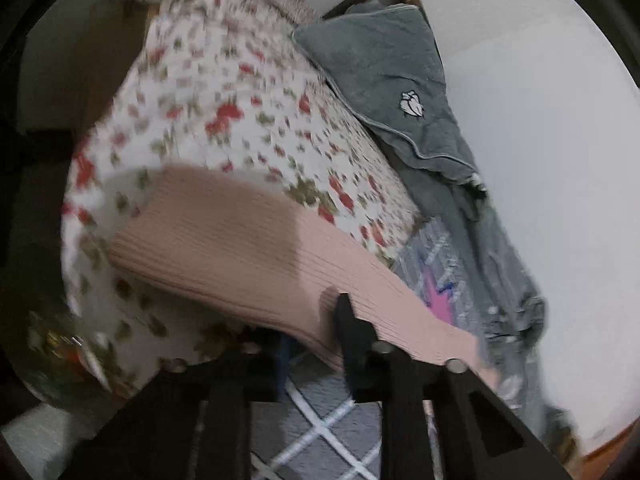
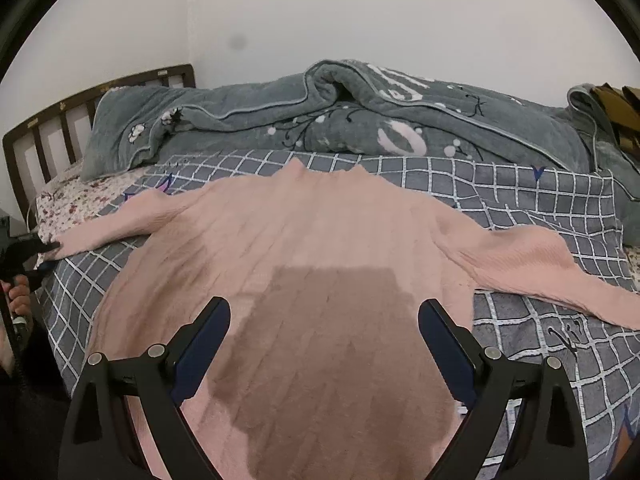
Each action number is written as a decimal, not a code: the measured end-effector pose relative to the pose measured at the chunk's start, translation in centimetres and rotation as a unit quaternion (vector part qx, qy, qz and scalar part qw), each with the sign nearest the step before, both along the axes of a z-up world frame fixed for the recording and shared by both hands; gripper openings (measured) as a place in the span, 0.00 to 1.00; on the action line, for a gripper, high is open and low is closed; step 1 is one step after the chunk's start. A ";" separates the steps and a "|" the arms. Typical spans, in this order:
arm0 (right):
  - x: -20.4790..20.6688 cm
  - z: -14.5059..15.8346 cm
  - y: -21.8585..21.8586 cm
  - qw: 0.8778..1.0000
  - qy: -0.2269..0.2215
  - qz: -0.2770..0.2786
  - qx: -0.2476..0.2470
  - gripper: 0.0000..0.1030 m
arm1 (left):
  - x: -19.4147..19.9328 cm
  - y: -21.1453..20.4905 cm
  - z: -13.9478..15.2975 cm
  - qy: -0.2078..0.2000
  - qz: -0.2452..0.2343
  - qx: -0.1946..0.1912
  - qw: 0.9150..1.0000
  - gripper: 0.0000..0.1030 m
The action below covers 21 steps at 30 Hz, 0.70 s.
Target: Fold small clothes
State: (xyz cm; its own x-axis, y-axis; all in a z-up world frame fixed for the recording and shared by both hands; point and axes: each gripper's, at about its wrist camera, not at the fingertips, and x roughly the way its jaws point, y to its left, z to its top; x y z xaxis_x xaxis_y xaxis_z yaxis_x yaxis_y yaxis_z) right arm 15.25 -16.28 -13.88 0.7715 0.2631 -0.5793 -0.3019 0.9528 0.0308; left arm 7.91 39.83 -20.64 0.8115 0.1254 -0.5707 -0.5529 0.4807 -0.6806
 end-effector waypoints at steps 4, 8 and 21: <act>-0.2 0.5 -1.4 1.000 -0.007 -0.008 0.011 0.91 | 0.4 -2.3 2.6 0.041 0.026 0.112 0.993 0.07; -0.1 1.1 -3.3 0.999 -0.009 -0.024 0.025 0.91 | 3.5 -5.6 8.2 0.044 -0.014 0.206 0.977 0.07; -1.5 3.0 -13.3 0.990 -0.051 -0.108 0.079 0.91 | 15.9 -30.5 20.5 -0.029 -0.244 0.338 0.909 0.07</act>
State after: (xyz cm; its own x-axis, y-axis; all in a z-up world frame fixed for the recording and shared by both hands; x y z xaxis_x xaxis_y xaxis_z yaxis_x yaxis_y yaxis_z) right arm 13.72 -29.58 -10.83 0.8718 0.1665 -0.4606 -0.1001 0.9812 0.1650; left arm 23.81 9.34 -0.12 0.8912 0.0479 -0.4511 -0.1338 0.9779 -0.1605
